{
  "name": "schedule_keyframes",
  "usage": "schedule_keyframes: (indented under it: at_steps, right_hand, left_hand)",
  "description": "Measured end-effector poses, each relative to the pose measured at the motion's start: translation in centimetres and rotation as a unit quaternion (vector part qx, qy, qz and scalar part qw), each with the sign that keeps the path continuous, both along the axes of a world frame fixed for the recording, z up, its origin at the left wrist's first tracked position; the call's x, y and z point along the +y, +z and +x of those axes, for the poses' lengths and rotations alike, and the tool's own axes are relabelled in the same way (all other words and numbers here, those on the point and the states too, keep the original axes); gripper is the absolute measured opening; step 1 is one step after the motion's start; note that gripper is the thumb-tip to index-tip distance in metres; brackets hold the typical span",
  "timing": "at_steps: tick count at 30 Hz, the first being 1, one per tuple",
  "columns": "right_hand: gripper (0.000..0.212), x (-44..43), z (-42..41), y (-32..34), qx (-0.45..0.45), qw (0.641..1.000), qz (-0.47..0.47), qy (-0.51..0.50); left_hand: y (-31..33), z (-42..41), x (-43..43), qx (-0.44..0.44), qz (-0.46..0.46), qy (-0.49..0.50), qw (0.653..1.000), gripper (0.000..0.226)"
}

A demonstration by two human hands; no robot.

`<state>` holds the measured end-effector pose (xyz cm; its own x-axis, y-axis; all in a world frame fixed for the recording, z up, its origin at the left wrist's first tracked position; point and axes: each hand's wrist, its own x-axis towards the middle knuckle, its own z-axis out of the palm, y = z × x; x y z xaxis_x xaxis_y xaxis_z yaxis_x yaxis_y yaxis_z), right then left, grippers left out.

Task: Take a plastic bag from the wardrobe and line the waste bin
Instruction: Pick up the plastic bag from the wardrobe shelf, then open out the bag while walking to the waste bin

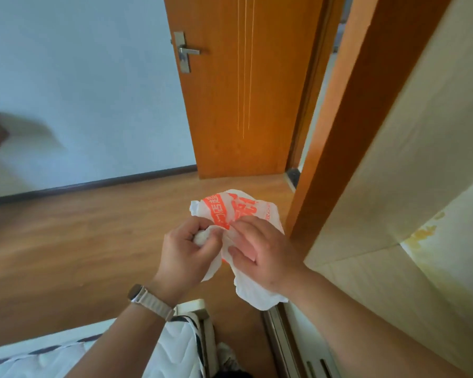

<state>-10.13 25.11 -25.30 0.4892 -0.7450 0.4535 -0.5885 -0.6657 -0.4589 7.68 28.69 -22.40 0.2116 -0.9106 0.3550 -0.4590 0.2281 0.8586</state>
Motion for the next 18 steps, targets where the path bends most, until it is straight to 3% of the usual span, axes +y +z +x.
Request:
schedule_keyframes:
  at_steps: [10,18]
  right_hand:
    - [0.041,-12.7,11.3,-0.8,0.043,0.994,0.016,0.102]
    - [0.036,-15.8,20.1,0.8,0.029,0.984,0.007,0.175]
  left_hand:
    - [-1.6,10.8,-9.6,-0.01,0.022,0.108,0.994,0.009]
    - [0.4,17.7,-9.9,0.01,-0.011,0.182,0.983,0.008]
